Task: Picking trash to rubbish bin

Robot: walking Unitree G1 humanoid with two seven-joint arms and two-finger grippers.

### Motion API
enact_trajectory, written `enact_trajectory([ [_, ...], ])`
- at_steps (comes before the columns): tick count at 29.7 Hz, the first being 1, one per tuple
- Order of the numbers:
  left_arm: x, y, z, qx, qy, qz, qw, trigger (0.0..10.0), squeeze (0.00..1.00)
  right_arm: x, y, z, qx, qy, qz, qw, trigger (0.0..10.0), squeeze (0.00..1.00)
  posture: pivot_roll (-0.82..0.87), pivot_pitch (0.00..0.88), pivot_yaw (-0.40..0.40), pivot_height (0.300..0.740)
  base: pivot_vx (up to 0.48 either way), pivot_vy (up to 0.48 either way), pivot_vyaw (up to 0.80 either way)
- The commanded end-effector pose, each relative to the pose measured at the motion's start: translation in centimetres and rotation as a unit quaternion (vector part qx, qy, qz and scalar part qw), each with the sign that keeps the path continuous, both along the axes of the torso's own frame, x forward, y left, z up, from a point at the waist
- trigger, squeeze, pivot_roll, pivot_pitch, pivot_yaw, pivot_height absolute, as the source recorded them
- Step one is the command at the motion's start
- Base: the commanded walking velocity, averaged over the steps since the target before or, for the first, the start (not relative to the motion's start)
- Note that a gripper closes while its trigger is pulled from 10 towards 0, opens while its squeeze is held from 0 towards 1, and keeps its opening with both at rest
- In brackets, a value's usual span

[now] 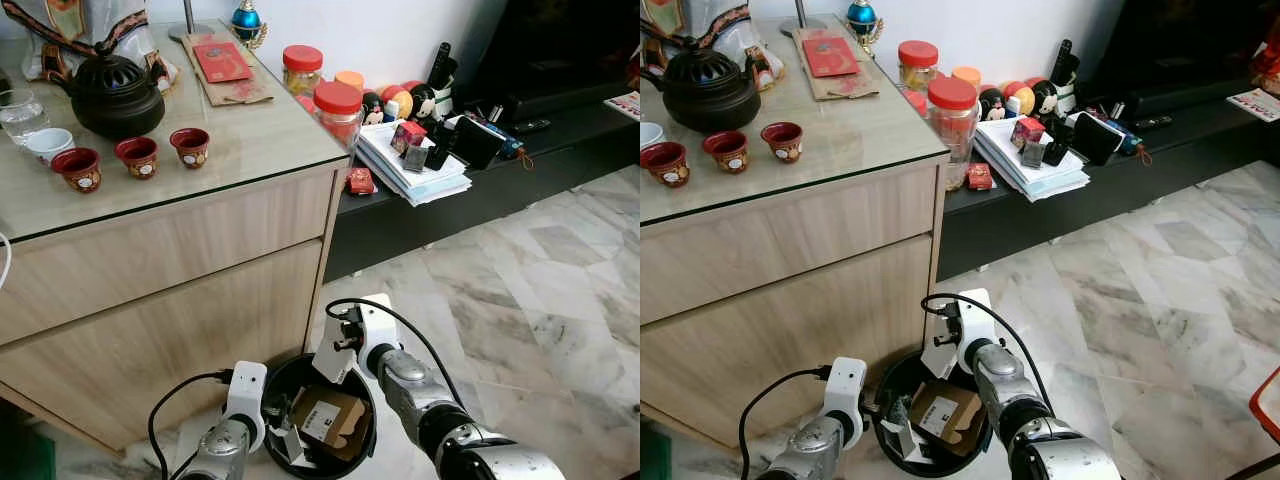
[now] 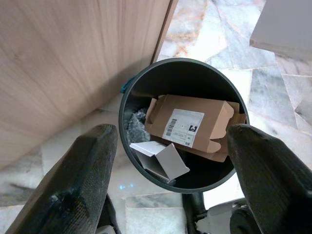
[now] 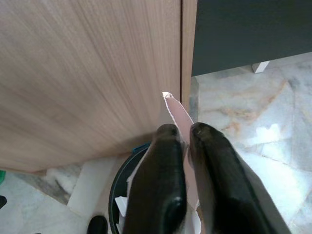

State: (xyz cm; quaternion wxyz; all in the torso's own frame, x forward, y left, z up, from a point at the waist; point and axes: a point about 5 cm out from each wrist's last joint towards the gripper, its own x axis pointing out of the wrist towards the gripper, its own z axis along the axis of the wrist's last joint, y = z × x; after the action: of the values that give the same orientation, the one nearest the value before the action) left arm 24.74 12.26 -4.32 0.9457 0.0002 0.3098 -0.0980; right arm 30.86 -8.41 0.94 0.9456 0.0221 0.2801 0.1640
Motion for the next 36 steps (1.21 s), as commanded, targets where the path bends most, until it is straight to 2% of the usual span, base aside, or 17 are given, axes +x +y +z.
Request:
enact_trajectory([
  [1,-0.6,-0.4,-0.5,-0.002,0.013,-0.003,1.000,10.0,0.00,0.2,-0.1,0.2,0.001,-0.001,-0.008,1.000,10.0,1.00,-0.05,0.095,-0.161,0.740,0.000,0.000,0.00],
  [21,-0.3,-0.5,-0.3,-0.001,0.013,-0.007,1.000,10.0,0.00,0.4,-0.6,0.4,0.011,-0.004,-0.022,1.000,10.0,1.00,-0.05,0.085,-0.163,0.740,0.000,0.000,0.00],
  [34,-0.2,-0.5,-0.2,-0.001,0.011,-0.006,1.000,10.0,0.00,0.4,-1.3,0.2,-0.009,-0.003,-0.030,0.999,10.0,1.00,-0.05,0.083,-0.162,0.740,0.000,0.000,0.00],
  [35,-0.2,-0.5,-0.2,-0.001,0.011,-0.006,1.000,10.0,0.00,0.4,-1.4,0.1,-0.012,-0.001,-0.029,0.999,10.0,0.67,-0.05,0.083,-0.162,0.740,0.000,0.000,0.00],
  [36,-0.2,-0.5,-0.2,0.000,0.011,-0.006,1.000,10.0,0.00,0.3,-1.4,0.0,-0.013,0.002,-0.028,1.000,10.0,0.29,-0.05,0.083,-0.162,0.740,0.000,0.000,0.00],
])
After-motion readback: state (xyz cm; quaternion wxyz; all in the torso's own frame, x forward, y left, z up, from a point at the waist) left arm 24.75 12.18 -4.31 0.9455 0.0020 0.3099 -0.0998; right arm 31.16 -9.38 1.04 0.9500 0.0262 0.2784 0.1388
